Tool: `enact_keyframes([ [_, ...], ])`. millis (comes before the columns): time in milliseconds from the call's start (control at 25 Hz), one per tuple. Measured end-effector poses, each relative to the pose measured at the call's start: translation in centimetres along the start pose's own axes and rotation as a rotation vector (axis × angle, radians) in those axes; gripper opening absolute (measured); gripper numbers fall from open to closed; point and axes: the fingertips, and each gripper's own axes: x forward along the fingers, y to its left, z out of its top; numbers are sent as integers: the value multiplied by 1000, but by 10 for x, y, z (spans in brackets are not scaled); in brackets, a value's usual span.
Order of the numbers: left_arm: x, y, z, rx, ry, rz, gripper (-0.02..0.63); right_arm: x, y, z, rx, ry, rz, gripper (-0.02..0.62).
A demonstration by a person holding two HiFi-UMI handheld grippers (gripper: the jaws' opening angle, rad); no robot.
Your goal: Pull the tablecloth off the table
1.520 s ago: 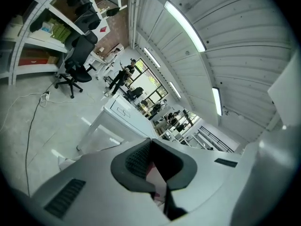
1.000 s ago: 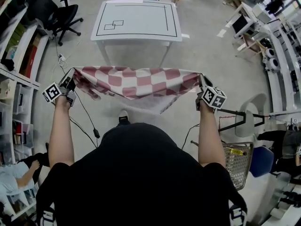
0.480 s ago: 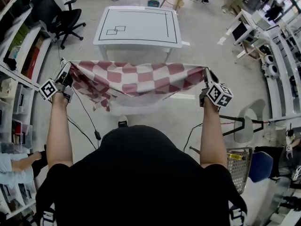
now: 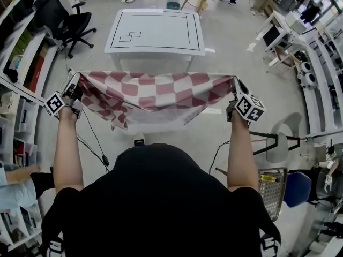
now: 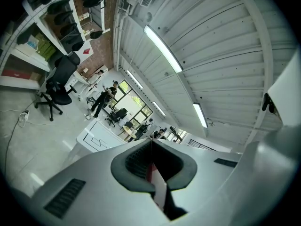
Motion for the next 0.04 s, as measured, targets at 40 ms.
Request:
enact_keyframes([
  [40,0,1,-1,7,4,3,21,1,0,0,1,3,1,25],
])
